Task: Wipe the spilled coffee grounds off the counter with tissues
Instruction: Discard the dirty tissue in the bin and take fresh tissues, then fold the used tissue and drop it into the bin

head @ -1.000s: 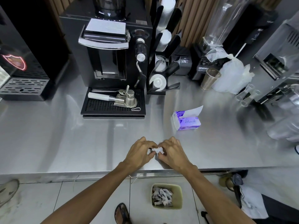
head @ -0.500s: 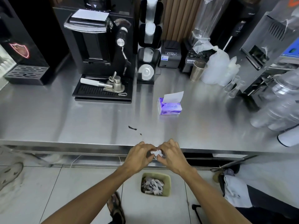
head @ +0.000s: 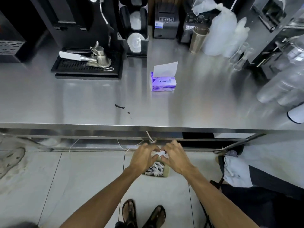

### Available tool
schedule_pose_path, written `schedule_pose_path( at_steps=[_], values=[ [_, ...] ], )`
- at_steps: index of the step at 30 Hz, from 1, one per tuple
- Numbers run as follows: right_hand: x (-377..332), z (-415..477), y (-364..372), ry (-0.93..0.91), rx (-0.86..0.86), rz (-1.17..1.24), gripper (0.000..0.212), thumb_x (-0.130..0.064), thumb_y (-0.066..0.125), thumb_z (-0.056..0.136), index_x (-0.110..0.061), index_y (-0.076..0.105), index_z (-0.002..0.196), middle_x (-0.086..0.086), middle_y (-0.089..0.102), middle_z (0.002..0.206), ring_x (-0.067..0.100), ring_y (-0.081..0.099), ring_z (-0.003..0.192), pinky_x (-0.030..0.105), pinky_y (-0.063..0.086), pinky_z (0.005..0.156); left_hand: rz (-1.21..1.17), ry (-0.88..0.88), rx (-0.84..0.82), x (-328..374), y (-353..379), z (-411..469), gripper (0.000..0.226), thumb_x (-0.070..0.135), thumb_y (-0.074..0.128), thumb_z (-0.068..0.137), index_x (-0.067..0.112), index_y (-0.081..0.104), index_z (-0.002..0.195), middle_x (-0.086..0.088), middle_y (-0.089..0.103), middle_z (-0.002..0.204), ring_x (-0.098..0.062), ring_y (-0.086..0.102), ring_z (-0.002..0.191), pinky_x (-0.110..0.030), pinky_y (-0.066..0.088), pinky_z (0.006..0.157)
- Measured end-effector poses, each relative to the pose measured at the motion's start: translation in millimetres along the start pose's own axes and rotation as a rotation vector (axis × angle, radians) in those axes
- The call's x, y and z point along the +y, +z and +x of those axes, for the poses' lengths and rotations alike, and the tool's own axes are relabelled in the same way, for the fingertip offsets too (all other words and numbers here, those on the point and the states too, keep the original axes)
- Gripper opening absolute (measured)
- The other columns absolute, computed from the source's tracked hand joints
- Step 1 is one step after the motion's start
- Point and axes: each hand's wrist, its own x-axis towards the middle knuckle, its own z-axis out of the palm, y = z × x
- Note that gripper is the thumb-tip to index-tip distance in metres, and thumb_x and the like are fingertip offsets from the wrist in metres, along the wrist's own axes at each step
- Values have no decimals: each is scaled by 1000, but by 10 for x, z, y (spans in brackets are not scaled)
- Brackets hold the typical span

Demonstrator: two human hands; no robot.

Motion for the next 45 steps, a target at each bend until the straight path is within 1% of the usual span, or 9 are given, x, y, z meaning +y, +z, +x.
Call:
schedule_pose_path(
  at_steps=[7,11,15,18,21,24,30,34,45],
  values=[
    [575,148,1581,93,-27,45,28,-28,63,90,-16,63,115,-1,65,109,20,45,107,32,41,93,1,-67,-96,-997,1387,223,21,26,68,87,28,68,108,3,70,102,-16,62,95,-25,44,79],
    [893,229,2670,225,-50,224,19,-13,64,86,-11,58,104,8,64,97,24,56,93,34,47,76,-55,-111,-149,-1716,2349,286,23,17,67,87,22,70,109,3,71,104,-17,64,95,-26,48,83],
    [1235,300,3612,261,-99,227,11,-8,61,86,-6,66,96,7,64,97,23,60,89,30,47,76,-111,-125,-237,-2324,3171,355,23,17,62,90,20,69,111,-3,67,111,-17,60,100,-30,48,91],
    [1411,330,4049,297,-138,213,14,-10,59,85,-7,70,94,5,62,101,22,61,90,34,50,79,-96,-114,-296,-2869,3778,460,23,30,55,89,33,66,110,-11,60,121,-31,55,114,-45,46,99],
    [1485,331,4222,330,-160,164,22,-15,54,86,-10,72,98,4,64,106,24,62,93,36,51,80,-64,-157,-321,-2975,3913,523,26,24,52,93,25,64,115,-7,58,122,-26,54,113,-40,45,99],
    [1459,295,4155,365,-187,168,30,-21,49,88,-11,70,107,2,65,114,24,62,101,35,51,84,-68,-207,-309,-2829,3732,504,28,20,52,93,21,64,118,-1,62,116,-20,57,110,-33,46,96],
    [1168,182,3470,369,-156,124,26,-23,47,95,-13,70,101,2,65,109,25,62,96,32,49,78,64,-218,-281,-2238,2931,340,31,21,51,87,27,68,113,4,69,114,-24,64,102,-32,51,88],
    [829,127,2652,356,-159,97,23,-23,48,93,-13,67,88,4,65,94,26,61,86,29,42,68,104,-210,-255,-1687,2201,273,30,23,49,87,27,69,110,2,71,110,-23,65,101,-33,51,88],
    [-63,183,146,315,-131,114,24,-28,52,90,-17,71,99,7,71,95,28,66,88,32,52,75,191,-199,-182,-83,44,272,28,28,50,91,26,69,111,-5,70,102,-28,66,97,-35,52,82]
  ],
)
